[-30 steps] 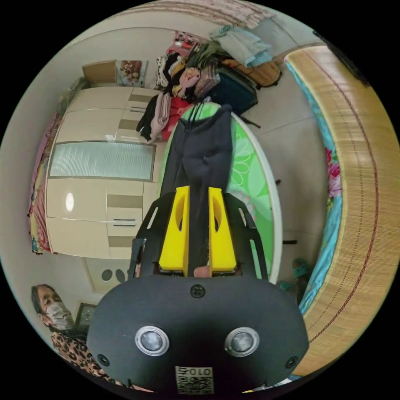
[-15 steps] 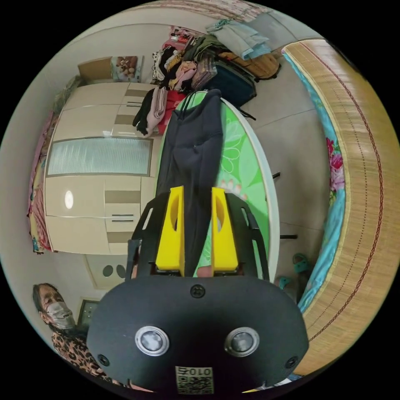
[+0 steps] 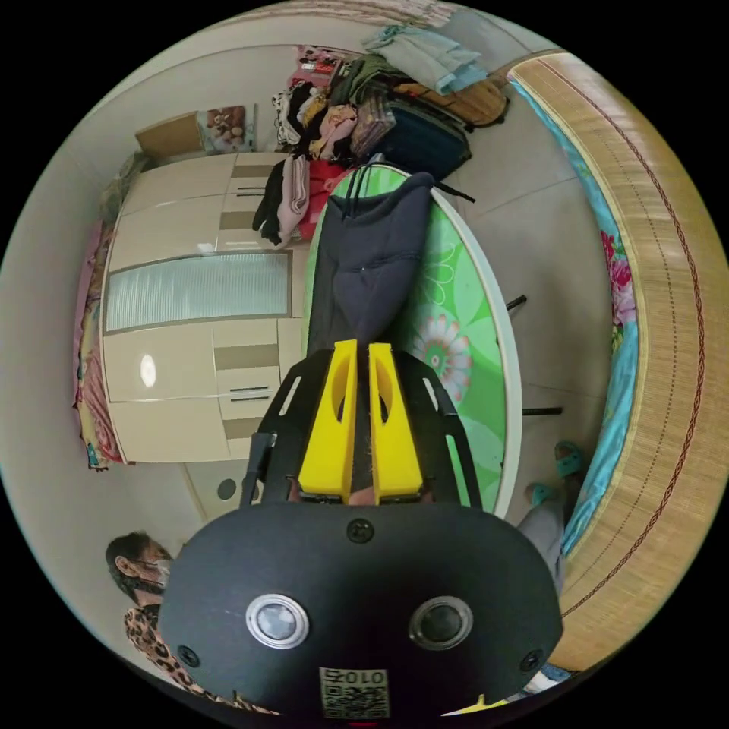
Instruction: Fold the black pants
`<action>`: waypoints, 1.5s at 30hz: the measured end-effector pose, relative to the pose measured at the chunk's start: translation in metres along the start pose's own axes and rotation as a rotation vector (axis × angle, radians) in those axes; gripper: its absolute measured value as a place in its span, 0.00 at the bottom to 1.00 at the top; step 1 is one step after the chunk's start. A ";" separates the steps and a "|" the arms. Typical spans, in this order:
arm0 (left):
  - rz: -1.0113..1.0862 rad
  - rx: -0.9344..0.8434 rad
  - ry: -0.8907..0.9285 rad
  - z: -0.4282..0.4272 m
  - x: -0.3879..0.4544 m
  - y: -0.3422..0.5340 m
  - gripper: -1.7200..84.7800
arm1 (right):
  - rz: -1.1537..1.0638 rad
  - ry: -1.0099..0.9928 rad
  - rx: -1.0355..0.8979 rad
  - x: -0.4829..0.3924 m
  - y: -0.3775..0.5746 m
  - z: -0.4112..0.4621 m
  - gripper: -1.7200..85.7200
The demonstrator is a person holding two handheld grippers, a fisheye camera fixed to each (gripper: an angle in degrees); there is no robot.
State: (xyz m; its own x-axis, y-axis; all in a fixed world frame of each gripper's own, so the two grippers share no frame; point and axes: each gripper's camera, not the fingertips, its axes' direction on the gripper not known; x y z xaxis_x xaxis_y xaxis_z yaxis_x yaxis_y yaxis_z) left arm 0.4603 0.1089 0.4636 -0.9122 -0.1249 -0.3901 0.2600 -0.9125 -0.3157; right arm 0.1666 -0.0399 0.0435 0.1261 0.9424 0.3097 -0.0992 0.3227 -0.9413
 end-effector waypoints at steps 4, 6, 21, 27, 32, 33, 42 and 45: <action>-0.054 0.060 0.162 -0.025 -0.022 0.013 0.21 | 0.017 0.024 -0.003 0.000 -0.005 -0.005 0.07; -0.031 0.030 0.212 -0.023 -0.025 0.014 0.22 | 0.018 0.032 -0.023 -0.001 -0.008 -0.004 0.07; 0.487 0.072 0.070 -0.070 0.174 0.043 0.09 | -0.104 -0.069 -0.120 -0.022 -0.004 -0.023 0.07; 0.619 -0.019 -0.115 -0.061 0.249 0.066 0.09 | -0.120 0.089 -0.107 -0.014 0.020 -0.050 0.07; 0.411 -0.059 -0.024 -0.073 0.203 0.041 0.09 | 0.019 0.071 -0.067 0.040 0.052 -0.054 0.07; 0.412 -0.067 -0.025 -0.074 0.205 0.040 0.09 | 0.051 0.072 -0.016 0.049 0.064 -0.055 0.07; 0.558 -0.227 -0.057 -0.089 0.303 0.043 0.09 | 0.017 0.156 0.009 0.015 0.105 -0.045 0.07; 0.594 -0.254 -0.112 -0.097 0.329 0.052 0.09 | 0.024 0.163 0.021 0.007 0.123 -0.053 0.07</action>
State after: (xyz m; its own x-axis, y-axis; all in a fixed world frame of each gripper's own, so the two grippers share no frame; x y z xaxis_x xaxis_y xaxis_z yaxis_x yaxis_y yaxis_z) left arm 0.2047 0.0578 0.2350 -0.6141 -0.6317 -0.4731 0.7840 -0.5571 -0.2739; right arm 0.2079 0.0021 -0.0774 0.2821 0.9235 0.2599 -0.1243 0.3038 -0.9446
